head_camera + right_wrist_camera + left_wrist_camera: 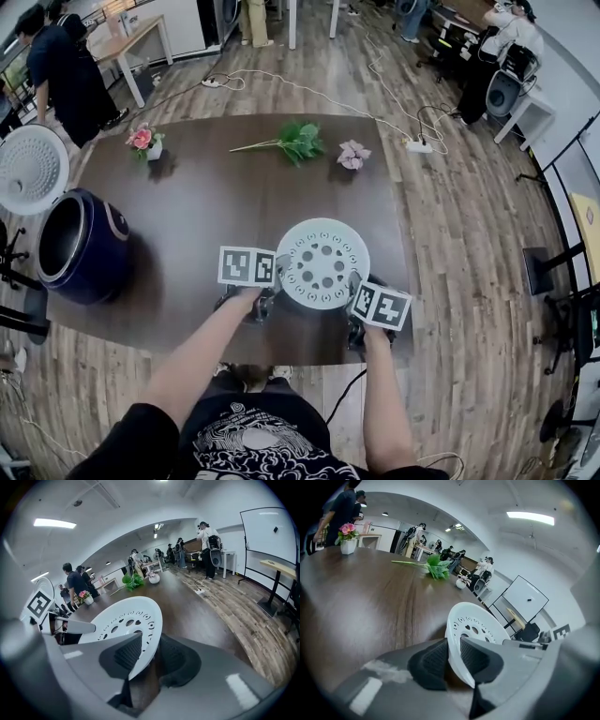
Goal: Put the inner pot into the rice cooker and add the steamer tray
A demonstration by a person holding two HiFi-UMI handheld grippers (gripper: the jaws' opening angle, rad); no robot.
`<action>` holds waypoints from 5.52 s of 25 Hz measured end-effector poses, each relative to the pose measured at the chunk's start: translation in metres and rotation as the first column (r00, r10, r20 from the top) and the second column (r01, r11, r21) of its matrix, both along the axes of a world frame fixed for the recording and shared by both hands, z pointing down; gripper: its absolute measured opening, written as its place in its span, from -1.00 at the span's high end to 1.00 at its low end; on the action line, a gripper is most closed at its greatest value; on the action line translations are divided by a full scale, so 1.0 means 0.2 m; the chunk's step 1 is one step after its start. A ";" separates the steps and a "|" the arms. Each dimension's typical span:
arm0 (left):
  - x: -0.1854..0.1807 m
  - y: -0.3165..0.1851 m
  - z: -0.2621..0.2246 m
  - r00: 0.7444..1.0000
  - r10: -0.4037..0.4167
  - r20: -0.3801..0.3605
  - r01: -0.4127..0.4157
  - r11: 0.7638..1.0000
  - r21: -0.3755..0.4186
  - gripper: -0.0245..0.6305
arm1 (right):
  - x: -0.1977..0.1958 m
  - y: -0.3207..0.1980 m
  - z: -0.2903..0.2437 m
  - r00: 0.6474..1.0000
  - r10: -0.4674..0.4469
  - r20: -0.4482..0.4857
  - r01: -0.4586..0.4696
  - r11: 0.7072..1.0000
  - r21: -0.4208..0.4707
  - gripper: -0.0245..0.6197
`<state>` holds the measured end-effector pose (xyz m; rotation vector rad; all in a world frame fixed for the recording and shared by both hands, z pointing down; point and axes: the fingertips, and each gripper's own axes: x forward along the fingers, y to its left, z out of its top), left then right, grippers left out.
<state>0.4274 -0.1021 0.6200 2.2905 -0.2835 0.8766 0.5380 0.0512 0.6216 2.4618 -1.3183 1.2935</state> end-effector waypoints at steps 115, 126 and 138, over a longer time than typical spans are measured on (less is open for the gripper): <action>-2.86 -1.74 -0.98 0.696 -0.697 -0.173 0.685 0.574 0.449 0.50 | -2.49 -2.48 -1.04 0.573 -0.756 -0.316 0.817 0.558 0.147 0.41; -2.82 -1.66 -1.02 0.694 -0.698 -0.179 0.685 0.561 0.465 0.50 | -2.41 -2.43 -1.04 0.565 -0.756 -0.330 0.822 0.548 0.154 0.38; -2.81 -1.52 -1.20 0.681 -0.691 -0.243 0.692 0.498 0.522 0.50 | -2.41 -2.31 -1.17 0.510 -0.761 -0.401 0.858 0.485 0.171 0.56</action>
